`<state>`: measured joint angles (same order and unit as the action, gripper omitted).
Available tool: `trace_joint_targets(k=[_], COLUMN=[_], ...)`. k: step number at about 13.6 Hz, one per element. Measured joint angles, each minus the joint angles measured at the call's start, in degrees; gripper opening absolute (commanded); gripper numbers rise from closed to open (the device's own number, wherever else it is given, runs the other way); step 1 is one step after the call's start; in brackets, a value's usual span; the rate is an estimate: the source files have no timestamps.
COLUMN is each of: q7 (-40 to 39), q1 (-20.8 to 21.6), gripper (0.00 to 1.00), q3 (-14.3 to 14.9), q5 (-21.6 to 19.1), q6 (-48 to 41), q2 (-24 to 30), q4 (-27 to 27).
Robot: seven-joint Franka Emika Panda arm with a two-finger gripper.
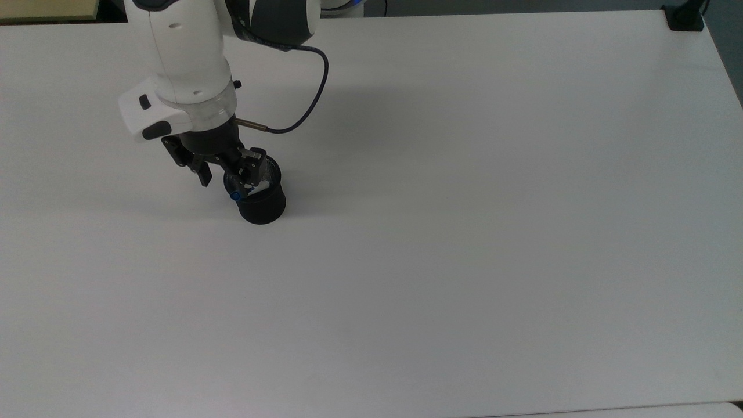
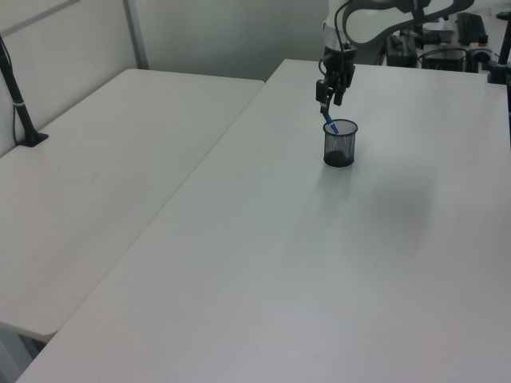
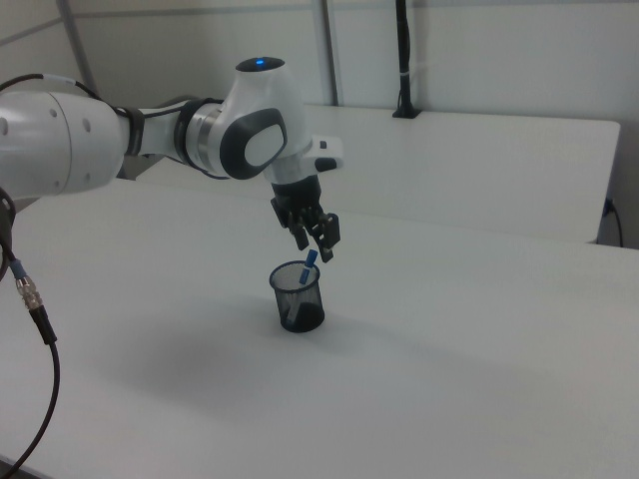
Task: Remove the marker
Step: 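Lower the gripper onto the marker in the cup and close it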
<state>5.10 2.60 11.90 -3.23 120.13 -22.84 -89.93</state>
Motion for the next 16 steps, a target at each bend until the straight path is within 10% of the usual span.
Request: trace_joint_targets(k=[16], q7=[0.0], q1=[0.0], gripper=[0.2], q3=[0.0], q5=[0.0], q6=[0.0], q2=[-1.3], q4=[0.13])
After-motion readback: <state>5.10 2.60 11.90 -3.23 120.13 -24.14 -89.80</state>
